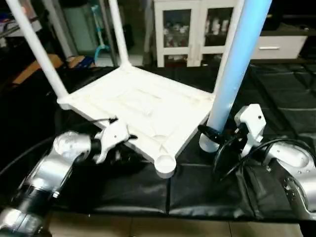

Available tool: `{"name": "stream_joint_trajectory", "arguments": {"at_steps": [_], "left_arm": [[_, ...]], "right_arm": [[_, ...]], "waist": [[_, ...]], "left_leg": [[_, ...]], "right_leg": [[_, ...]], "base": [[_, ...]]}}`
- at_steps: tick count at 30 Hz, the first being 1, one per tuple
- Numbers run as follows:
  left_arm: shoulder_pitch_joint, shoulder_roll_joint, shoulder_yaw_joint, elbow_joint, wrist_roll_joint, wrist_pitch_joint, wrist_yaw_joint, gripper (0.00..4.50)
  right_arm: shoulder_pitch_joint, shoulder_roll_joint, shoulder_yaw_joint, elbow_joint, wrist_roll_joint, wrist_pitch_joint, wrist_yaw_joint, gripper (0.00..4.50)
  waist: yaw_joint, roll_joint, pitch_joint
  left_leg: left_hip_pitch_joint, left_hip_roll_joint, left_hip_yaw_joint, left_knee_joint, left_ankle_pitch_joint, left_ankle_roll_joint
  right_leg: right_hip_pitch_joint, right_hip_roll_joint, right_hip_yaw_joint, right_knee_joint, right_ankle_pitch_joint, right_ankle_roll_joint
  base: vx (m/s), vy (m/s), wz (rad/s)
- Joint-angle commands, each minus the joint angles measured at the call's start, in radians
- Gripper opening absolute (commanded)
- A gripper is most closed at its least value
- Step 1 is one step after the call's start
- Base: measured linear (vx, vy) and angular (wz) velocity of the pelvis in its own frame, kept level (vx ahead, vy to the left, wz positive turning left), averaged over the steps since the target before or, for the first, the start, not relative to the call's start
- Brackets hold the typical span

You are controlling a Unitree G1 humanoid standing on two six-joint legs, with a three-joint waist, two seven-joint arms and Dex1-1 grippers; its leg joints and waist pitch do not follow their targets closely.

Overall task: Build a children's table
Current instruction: Rotate table base

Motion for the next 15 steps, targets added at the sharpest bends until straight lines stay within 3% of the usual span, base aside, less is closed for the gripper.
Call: {"name": "stream_joint_trajectory", "arguments": {"at_steps": [1,2,3,5,7,10,13,15], "left_arm": [[-0.055,0.005,-0.062,0.081,0.065,-0.068,-0.038,3.19],[-0.063,0.006,-0.074,0.095,0.077,-0.079,-0.047,3.19],[-0.066,0.007,-0.079,0.101,0.083,-0.083,-0.051,3.19],[-0.096,0.02,-0.129,0.16,0.139,-0.127,-0.085,3.19],[-0.122,0.03,-0.164,0.204,0.184,-0.158,-0.098,3.19],[-0.169,0.031,-0.197,0.279,0.242,-0.211,-0.082,3.19],[-0.193,0.017,-0.201,0.322,0.258,-0.242,-0.057,3.19],[-0.211,0.004,-0.207,0.358,0.269,-0.266,-0.04,3.19]], "right_arm": [[-0.001,-0.011,0.003,-0.041,0.008,0.004,0.004,1.86],[0.0,-0.011,0.002,-0.043,0.009,0.005,0.005,1.86],[0.001,-0.011,0.002,-0.044,0.009,0.005,0.006,1.86],[0.006,-0.017,0.002,-0.051,0.008,0.006,0.012,1.86],[0.009,-0.021,0.001,-0.053,0.007,0.006,0.015,1.86],[0.011,-0.023,0.0,-0.055,0.007,0.008,0.014,1.86],[0.013,-0.023,0.002,-0.059,0.006,0.008,0.012,1.86],[0.017,-0.022,0.005,-0.065,0.006,0.01,0.01,1.86]], "waist": [[-0.006,-0.01,-0.044],[-0.009,-0.015,-0.046],[-0.01,-0.009,-0.046],[-0.018,-0.012,-0.048],[-0.019,-0.004,-0.052],[-0.021,-0.011,-0.053],[-0.019,-0.013,-0.055],[-0.018,-0.011,-0.058]], "left_leg": [[0.037,0.08,-0.042,-0.12,-0.568,-0.084],[0.038,0.081,-0.041,-0.119,-0.576,-0.084],[0.036,0.082,-0.042,-0.12,-0.571,-0.082],[0.027,0.084,-0.041,-0.123,-0.542,-0.069],[0.022,0.085,-0.041,-0.124,-0.494,-0.056],[0.029,0.086,-0.033,-0.117,-0.478,-0.031],[0.023,0.088,-0.029,-0.114,-0.425,-0.002],[0.023,0.09,-0.026,-0.111,-0.381,0.017]], "right_leg": [[-0.014,-0.037,0.006,-0.1,-0.343,-0.172],[-0.013,-0.04,0.006,-0.099,-0.352,-0.171],[-0.01,-0.043,0.006,-0.098,-0.343,-0.174],[-0.005,-0.042,0.005,-0.096,-0.302,-0.175],[0.002,-0.042,0.003,-0.089,-0.219,-0.192],[-0.004,-0.044,0.003,-0.094,-0.196,-0.211],[0.001,-0.047,0.002,-0.091,-0.172,-0.233],[0.004,-0.046,0.0,-0.086,-0.105,-0.252]], "base": [[0.0,0.0,0.0],[0.0,0.0,0.0],[0.0,0.0,0.0],[0.0,0.0,0.0],[0.0,0.0,0.0],[0.0,0.0,0.0],[0.0,0.0,0.0],[0.027,-0.005,-0.01]]}}
